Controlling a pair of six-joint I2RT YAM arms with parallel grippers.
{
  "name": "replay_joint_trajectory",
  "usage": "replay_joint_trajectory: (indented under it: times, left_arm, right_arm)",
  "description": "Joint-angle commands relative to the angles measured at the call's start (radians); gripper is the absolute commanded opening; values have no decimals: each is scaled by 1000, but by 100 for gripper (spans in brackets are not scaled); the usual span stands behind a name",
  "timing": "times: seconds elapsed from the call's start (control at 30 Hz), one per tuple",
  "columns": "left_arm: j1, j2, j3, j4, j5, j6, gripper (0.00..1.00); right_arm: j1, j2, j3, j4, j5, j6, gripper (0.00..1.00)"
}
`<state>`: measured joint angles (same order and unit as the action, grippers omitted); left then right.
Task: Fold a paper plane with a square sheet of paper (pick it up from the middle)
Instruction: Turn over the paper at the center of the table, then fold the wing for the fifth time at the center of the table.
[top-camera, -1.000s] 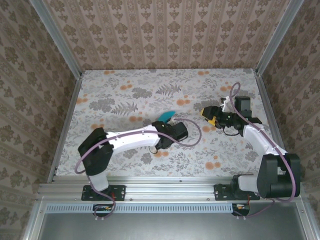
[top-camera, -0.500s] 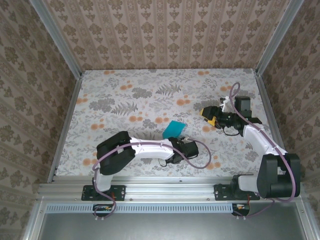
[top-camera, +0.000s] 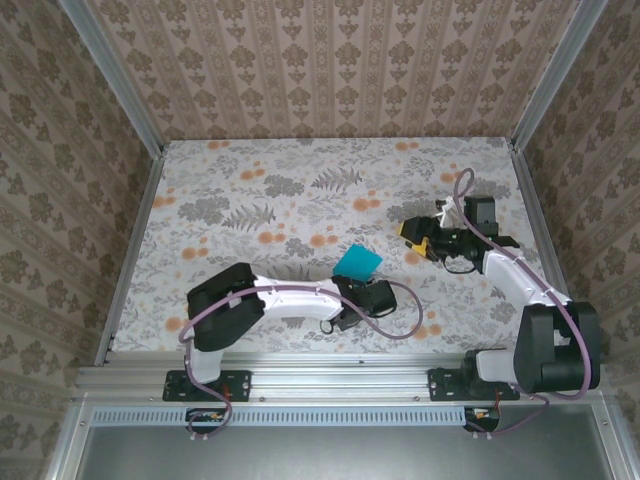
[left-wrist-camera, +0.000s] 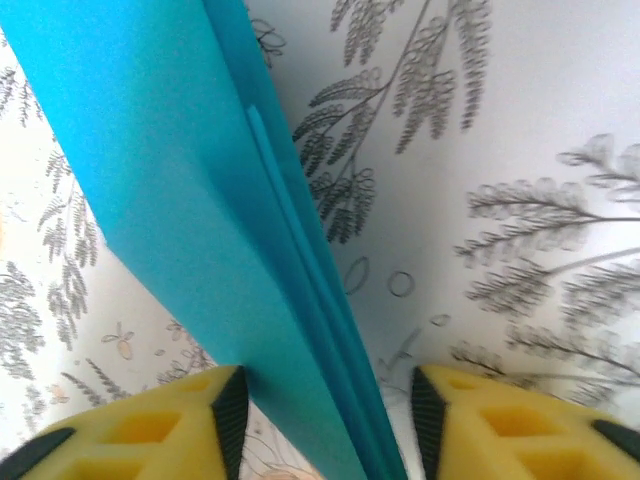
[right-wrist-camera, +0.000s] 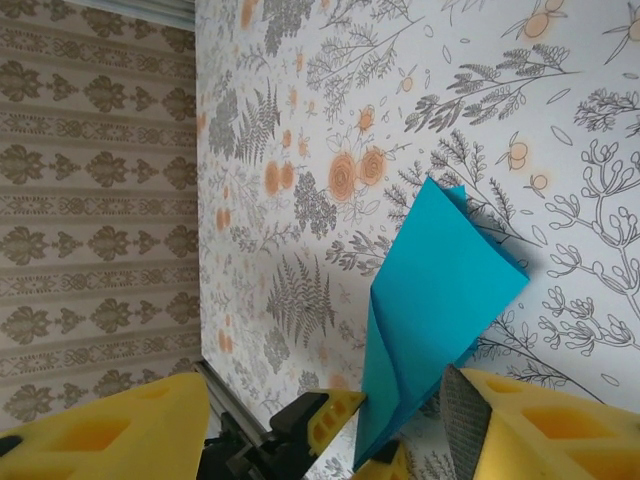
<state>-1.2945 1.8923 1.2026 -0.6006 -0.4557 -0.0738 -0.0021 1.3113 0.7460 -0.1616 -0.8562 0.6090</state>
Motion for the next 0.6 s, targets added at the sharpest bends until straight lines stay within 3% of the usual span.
replay_joint_trajectory:
  times: [0.0, 0.07, 0.27, 0.4, 0.57]
  left_arm:
    - [4, -105, -18, 41, 128, -5, 58]
    - [15, -153, -24, 44, 184, -24, 66]
    - [79, -313, -14, 21, 394, -111, 70]
    - [177, -422, -64, 36, 523, -179, 70]
    - [313, -543, -182, 117, 584, -263, 70]
  right_arm:
    - [30, 14, -7, -10, 33, 11, 63]
    - [51, 14, -7, -10, 43, 15, 62]
    - [113, 5, -22, -12, 95, 35, 55]
    - [184, -4, -42, -1, 132, 58, 49]
    - [292, -31, -89, 39, 198, 112, 40]
